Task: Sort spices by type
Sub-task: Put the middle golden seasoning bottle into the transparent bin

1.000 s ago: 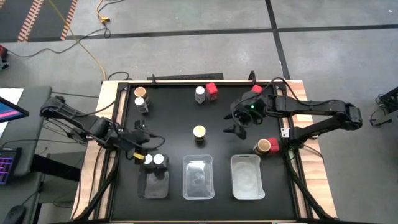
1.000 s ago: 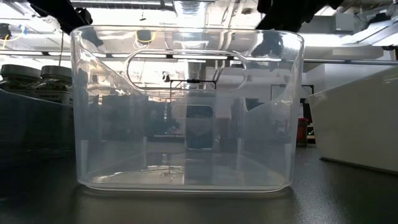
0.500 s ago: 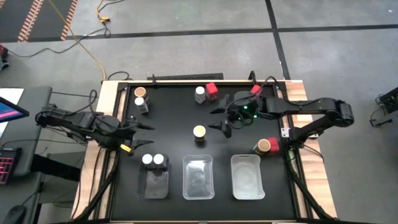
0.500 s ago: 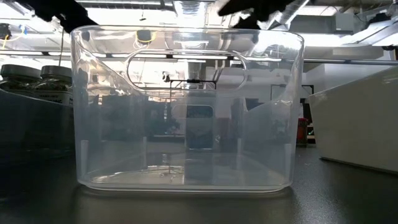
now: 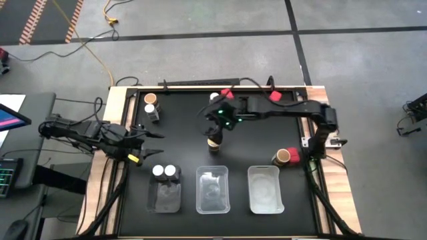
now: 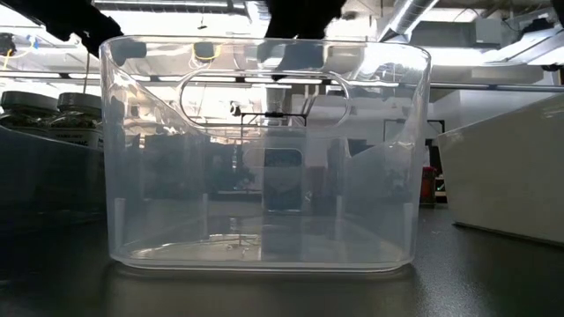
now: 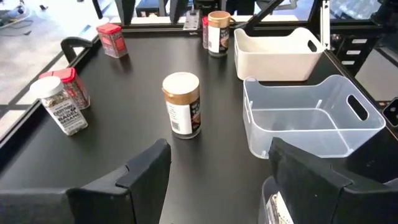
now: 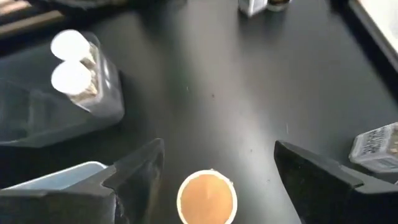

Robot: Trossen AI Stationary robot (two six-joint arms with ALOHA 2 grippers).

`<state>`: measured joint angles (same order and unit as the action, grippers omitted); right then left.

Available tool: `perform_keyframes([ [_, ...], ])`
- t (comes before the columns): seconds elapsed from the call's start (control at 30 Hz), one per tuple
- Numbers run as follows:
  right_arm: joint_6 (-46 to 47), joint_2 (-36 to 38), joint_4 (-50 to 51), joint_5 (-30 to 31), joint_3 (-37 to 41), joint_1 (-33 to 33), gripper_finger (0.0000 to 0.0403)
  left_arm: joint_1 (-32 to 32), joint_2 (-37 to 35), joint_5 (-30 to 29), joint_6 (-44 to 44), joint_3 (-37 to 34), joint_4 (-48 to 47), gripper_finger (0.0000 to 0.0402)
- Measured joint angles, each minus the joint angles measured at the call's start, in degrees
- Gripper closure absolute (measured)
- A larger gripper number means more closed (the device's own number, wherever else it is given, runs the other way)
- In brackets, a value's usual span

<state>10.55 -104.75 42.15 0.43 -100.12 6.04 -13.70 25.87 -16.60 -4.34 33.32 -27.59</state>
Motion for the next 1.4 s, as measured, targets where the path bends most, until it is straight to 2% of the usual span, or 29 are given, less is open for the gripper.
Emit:
perform_keyframes([
  [0.17,0.04,-4.25,2.89,-0.02,-3.75,-0.50,0.0073,-0.01,-0.01,-0.09,0.02,0.00,-0.06,0.0141],
  [0.3,0.11,-4.34,1.77,-0.01,-4.56,-0.81,0.0073,-0.01,0.00,-0.13,-0.01,0.00,-0.13,0.0141],
  [0.5,0.13,-1.62,4.40,0.00,-4.63,-0.79,0.0073,-0.01,0.00,-0.22,-1.57,0.00,-1.03,0.0141],
  [0.67,2.67,1.05,9.71,0.01,-4.62,-0.80,0.0074,-0.01,0.28,-0.42,-8.23,0.00,-0.89,0.0141],
  [0.77,0.68,3.25,12.55,0.13,-4.61,-1.18,0.0078,-0.01,1.09,-0.77,-11.16,-0.02,0.86,0.0141],
  [0.87,-2.09,6.89,14.06,2.74,-3.60,-1.90,0.0088,-0.01,3.09,-3.94,-12.91,-0.02,4.10,0.0141],
  [1.03,-2.61,18.69,11.64,4.11,8.03,-2.74,0.0116,1.07,9.99,-10.76,-14.50,3.28,6.00,0.0141],
  [1.2,1.14,32.91,7.10,4.26,23.92,-2.23,0.0127,5.76,19.20,-12.20,-13.24,11.78,4.81,0.0146],
  [1.4,5.98,44.86,4.26,4.28,36.28,-1.00,0.0127,13.55,28.85,-12.25,-15.78,24.84,-3.33,0.0148],
])
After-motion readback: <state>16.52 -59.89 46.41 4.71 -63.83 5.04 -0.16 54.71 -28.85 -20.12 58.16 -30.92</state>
